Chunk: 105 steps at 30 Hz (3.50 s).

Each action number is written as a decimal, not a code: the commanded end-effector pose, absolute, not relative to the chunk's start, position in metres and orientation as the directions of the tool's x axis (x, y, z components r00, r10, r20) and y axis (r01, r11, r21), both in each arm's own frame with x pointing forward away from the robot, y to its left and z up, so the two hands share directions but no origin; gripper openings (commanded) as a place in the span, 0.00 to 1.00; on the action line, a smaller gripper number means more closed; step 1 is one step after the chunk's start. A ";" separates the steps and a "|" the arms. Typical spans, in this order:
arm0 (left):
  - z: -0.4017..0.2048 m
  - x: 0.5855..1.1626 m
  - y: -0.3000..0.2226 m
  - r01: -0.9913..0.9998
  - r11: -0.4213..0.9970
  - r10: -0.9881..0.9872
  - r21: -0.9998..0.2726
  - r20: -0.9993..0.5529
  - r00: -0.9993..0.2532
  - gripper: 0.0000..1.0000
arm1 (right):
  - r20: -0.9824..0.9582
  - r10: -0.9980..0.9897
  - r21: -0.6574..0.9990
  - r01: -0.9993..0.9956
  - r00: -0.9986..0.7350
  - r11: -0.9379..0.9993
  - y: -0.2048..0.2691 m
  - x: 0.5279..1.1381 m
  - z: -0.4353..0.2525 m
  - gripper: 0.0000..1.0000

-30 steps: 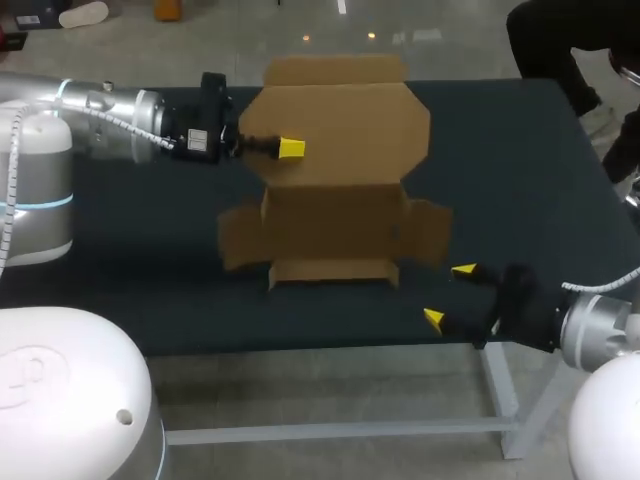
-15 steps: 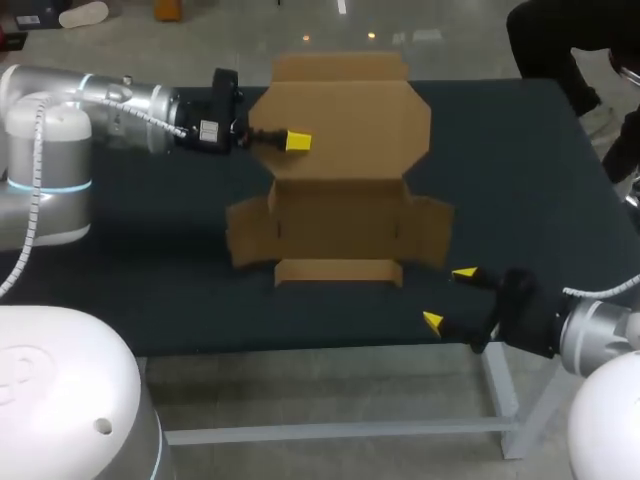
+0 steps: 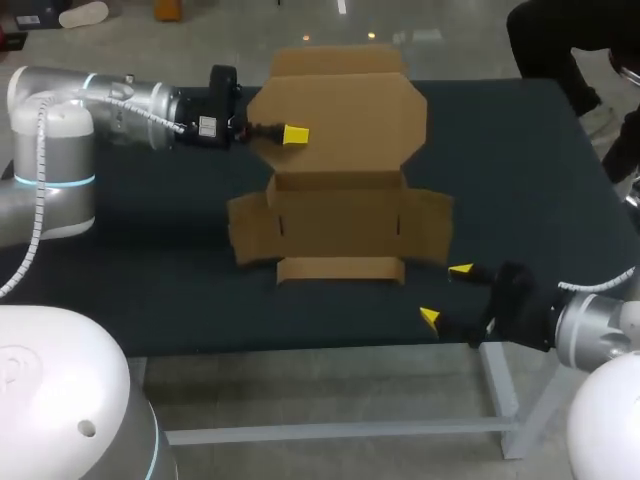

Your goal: Assemble the packaging by folding the flat box into shape, placing the metal phone stand inside, and closing the box properly

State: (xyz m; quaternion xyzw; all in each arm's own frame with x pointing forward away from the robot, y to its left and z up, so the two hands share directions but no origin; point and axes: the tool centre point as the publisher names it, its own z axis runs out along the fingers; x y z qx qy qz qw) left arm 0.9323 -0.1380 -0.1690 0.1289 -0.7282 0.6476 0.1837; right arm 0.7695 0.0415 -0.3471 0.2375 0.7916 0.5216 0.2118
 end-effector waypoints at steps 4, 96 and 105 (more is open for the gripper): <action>-0.163 0.933 -0.140 -0.426 0.141 0.037 -0.893 0.435 -0.900 0.00 | -0.086 0.596 0.926 0.157 -0.799 0.345 0.044 0.775 -0.348 1.00; -0.181 0.959 -0.138 -0.415 0.136 -0.084 -0.900 0.407 -0.910 0.00 | -0.025 0.679 0.945 0.204 -0.733 0.255 0.139 0.835 -0.391 0.00; -0.181 0.959 -0.138 -0.415 0.136 -0.084 -0.900 0.407 -0.910 0.00 | -0.020 0.697 0.949 0.207 -0.717 0.239 0.166 0.860 -0.402 0.00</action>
